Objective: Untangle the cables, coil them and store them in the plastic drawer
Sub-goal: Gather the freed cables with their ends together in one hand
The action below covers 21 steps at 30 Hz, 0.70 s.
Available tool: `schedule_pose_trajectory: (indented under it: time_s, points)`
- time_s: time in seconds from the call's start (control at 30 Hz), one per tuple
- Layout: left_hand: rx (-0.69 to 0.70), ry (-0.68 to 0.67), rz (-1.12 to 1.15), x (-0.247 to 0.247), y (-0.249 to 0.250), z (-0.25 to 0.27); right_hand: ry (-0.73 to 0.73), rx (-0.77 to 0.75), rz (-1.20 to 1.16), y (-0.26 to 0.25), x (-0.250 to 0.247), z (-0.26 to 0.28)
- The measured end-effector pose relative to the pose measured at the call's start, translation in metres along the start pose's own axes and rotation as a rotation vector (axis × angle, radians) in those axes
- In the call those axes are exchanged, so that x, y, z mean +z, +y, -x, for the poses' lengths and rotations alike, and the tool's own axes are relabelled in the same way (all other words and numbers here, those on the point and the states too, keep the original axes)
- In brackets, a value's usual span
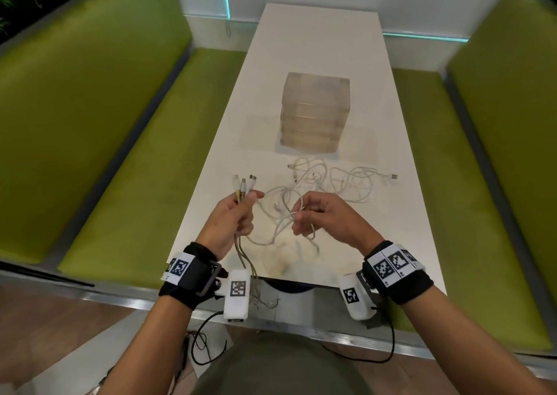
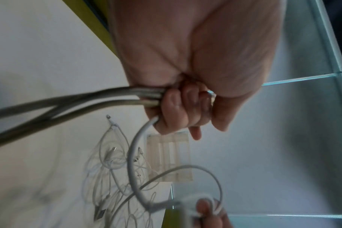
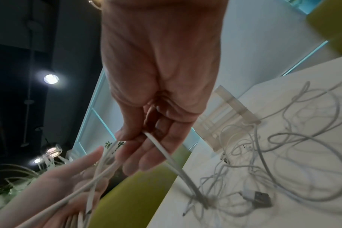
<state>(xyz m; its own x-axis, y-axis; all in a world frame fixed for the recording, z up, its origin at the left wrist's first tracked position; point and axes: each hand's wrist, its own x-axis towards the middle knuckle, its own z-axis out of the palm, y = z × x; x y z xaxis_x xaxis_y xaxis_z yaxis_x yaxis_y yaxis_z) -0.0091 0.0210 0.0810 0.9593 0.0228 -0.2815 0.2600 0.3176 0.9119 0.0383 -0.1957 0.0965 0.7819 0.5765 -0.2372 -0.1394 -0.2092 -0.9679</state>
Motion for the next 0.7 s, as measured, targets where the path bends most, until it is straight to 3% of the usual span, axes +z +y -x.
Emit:
schedule_pose_trajectory:
  time_s: [0.33,0.43,0.53,0.7]
  points:
    - [0.034,0.041,-0.001,0.006,0.000,-0.005,-0.381,0.203,0.103,0.027,0.042,0.023]
    - [0.032,0.059,-0.010,0.006,0.002,-0.004,-0.506,0.207,0.401,0.039,0.045,0.021]
    - [0.035,0.067,-0.008,0.006,0.003,-0.002,-0.519,0.251,0.671,0.049,0.044,0.020]
    - [0.032,0.070,0.029,0.006,0.003,-0.002,-0.416,0.315,0.744,0.059,0.029,0.021]
